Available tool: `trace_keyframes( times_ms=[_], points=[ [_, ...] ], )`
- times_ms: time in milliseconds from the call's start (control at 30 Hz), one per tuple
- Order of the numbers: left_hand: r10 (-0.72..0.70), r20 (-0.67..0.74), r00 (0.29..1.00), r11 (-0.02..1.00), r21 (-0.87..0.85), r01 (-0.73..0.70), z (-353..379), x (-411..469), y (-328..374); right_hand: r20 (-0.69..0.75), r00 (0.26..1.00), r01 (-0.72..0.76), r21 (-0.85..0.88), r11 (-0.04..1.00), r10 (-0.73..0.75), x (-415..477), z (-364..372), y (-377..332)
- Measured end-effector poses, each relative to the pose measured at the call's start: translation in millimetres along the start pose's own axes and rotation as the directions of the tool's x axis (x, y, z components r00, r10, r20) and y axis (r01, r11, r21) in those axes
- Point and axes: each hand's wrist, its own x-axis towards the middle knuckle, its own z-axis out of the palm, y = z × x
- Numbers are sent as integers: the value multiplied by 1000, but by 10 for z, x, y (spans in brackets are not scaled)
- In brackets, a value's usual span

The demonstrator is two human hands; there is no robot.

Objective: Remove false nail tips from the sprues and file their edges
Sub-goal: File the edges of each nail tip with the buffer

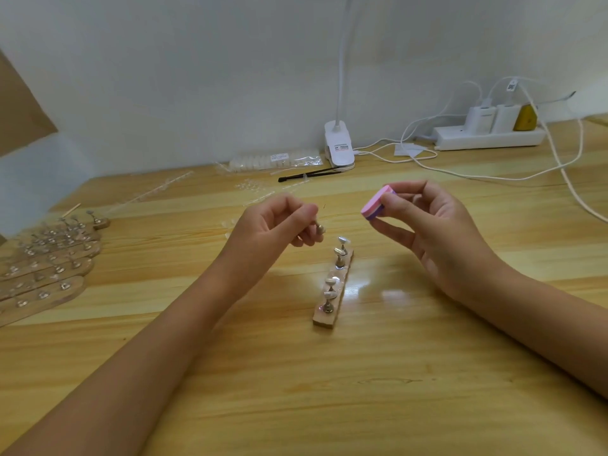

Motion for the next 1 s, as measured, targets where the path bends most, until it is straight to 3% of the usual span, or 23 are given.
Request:
trace_keyframes(
  times_ms=[233, 500, 667, 767, 900, 1000],
  points=[
    [-109, 201, 973, 980, 186, 71, -7, -22, -59, 9, 999, -37, -6, 999, 37, 31, -32, 15],
    [-110, 244, 964, 964, 261, 44, 8, -8, -112, 12, 998, -60, -24, 998, 60, 38, -39, 20],
    [-195, 242, 951, 945, 307, 115, -45, 15, -82, 13, 998, -58, -23, 998, 58, 42, -41, 22],
    [-267, 300, 916, 906, 401, 133, -143, 39, -55, 14, 998, -58, -25, 998, 58, 46, -45, 22],
    [-367, 499, 785, 901, 399, 168, -242, 45, -8, 14, 998, -58, -46, 997, 59, 50, -50, 28],
    [-372, 521, 768, 903, 394, 171, -233, 52, -29, 8, 998, -56, -57, 997, 57, 51, -43, 34]
  ],
)
